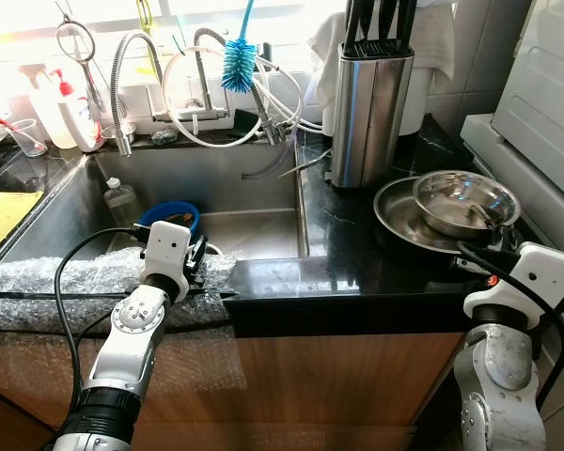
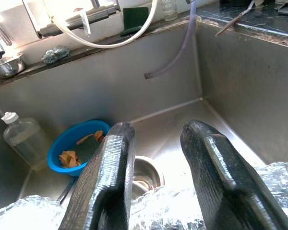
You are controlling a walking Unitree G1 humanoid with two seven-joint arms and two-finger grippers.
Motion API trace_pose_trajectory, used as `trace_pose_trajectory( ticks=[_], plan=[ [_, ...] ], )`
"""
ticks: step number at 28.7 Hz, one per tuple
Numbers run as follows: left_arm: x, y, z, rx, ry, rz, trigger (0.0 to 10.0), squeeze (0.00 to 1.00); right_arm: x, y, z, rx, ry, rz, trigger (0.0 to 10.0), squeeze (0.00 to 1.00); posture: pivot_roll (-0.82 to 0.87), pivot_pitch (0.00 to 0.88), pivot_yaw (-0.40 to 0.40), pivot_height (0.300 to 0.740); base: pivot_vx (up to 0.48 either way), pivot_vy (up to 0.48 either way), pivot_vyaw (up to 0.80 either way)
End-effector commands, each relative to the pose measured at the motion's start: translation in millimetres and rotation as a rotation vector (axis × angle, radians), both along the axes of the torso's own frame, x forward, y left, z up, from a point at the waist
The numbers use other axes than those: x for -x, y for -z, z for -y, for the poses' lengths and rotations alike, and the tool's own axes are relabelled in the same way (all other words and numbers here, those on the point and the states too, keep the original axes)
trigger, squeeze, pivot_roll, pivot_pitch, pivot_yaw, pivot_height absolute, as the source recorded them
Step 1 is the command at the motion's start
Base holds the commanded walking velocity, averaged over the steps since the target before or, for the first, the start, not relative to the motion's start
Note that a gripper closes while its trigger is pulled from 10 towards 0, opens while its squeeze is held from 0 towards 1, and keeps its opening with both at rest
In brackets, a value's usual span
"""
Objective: Kitchen organization
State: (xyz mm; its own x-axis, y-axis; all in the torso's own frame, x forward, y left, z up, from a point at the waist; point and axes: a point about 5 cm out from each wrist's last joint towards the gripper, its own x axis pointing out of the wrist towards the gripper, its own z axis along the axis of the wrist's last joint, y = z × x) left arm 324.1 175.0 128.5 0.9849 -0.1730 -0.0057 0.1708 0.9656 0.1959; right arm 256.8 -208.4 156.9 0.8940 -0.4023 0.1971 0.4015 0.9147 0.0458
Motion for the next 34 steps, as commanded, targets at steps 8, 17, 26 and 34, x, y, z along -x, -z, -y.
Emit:
trace_pose_trajectory(
  ticks=[8, 17, 26, 34],
  plan=[
    [-0.2, 5, 0.8, -0.021, -0.001, -0.026, 10.0, 0.00, -8.9, -9, -16.1, -0.022, -0.121, 0.034, 0.0, 0.00, -0.09, 0.000, 0.078, 0.740, 0.000, 0.000, 0.00],
    [-1.9, 5, 2.7, -0.014, -0.002, -0.024, 10.0, 0.00, -8.7, -27, -36.0, -0.051, -0.287, 0.111, 10.0, 0.00, -0.10, 0.000, 0.076, 0.740, 0.000, 0.000, 0.00],
    [-2.5, 5, 3.7, -0.009, 0.003, -0.021, 10.0, 0.00, -4.1, -41, -35.6, -0.045, -0.252, 0.155, 10.0, 0.00, -0.10, 0.000, 0.076, 0.740, 0.000, 0.000, 0.00],
    [-2.6, 4, 4.4, -0.007, 0.007, -0.019, 10.0, 0.00, -5.1, -51, -74.2, -0.106, -0.604, 0.134, 10.0, 0.00, -0.10, 0.000, 0.075, 0.740, 0.000, 0.000, 0.00]
  ],
)
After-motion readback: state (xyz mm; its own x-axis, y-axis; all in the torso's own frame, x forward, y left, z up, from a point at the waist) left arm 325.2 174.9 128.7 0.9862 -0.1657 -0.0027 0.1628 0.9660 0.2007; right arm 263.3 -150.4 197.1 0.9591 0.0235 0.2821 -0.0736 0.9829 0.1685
